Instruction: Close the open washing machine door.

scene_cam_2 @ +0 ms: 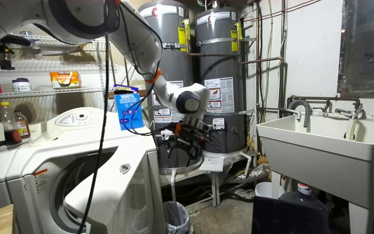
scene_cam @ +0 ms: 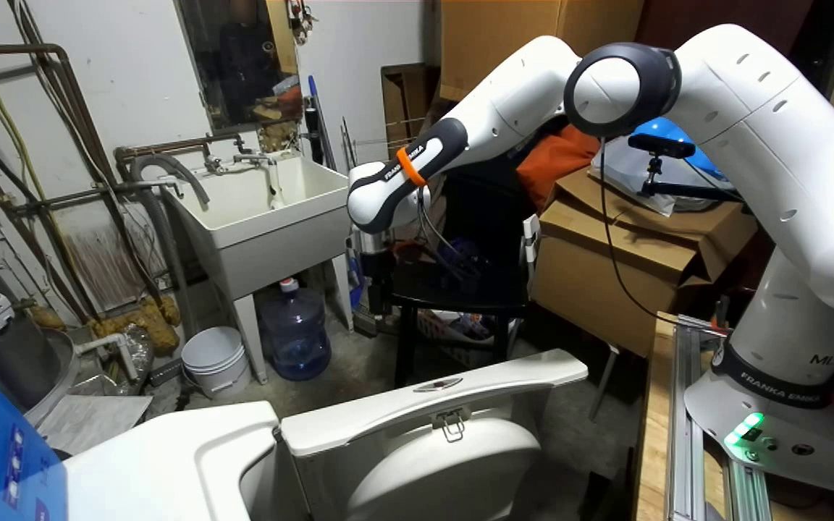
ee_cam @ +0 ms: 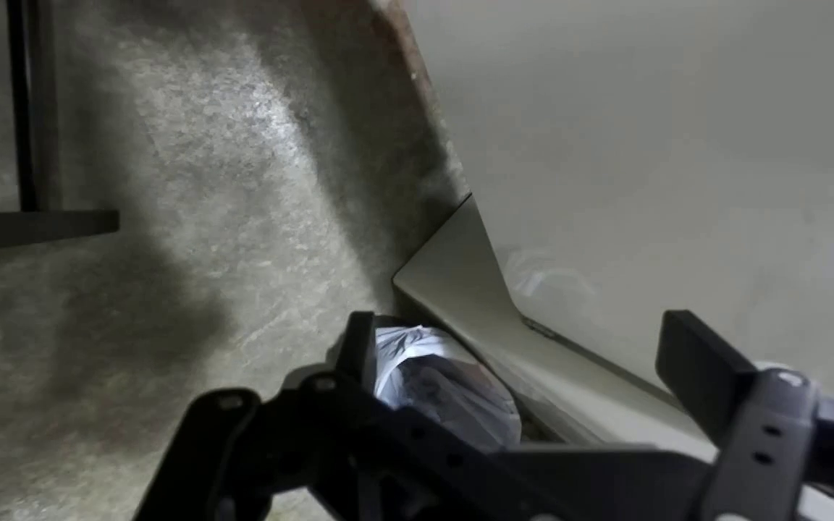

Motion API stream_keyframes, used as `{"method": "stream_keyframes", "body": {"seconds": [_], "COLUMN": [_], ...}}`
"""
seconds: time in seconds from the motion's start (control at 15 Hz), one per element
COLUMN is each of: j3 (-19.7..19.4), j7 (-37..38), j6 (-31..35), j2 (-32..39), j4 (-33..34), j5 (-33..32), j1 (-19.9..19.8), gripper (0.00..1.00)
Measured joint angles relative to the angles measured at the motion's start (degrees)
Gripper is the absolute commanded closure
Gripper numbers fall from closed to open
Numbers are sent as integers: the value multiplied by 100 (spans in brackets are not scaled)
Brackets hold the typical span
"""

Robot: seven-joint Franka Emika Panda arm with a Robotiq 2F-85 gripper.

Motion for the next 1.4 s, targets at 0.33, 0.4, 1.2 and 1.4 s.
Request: {"method": "stream_keyframes", "body": {"seconds": [0.33, 0.4, 1.2, 1.4], "j3": [108, 142, 505, 507], "j7": [-29, -52, -1209, -1407], "j6": [75, 71, -552, -560], "j2": [668, 781, 1617, 1720], "j4": [-10, -10, 731, 937], "j5": [-123, -170, -784, -864], "j1": [584, 688, 1423, 1601], "gripper": [0, 0, 0, 0]}}
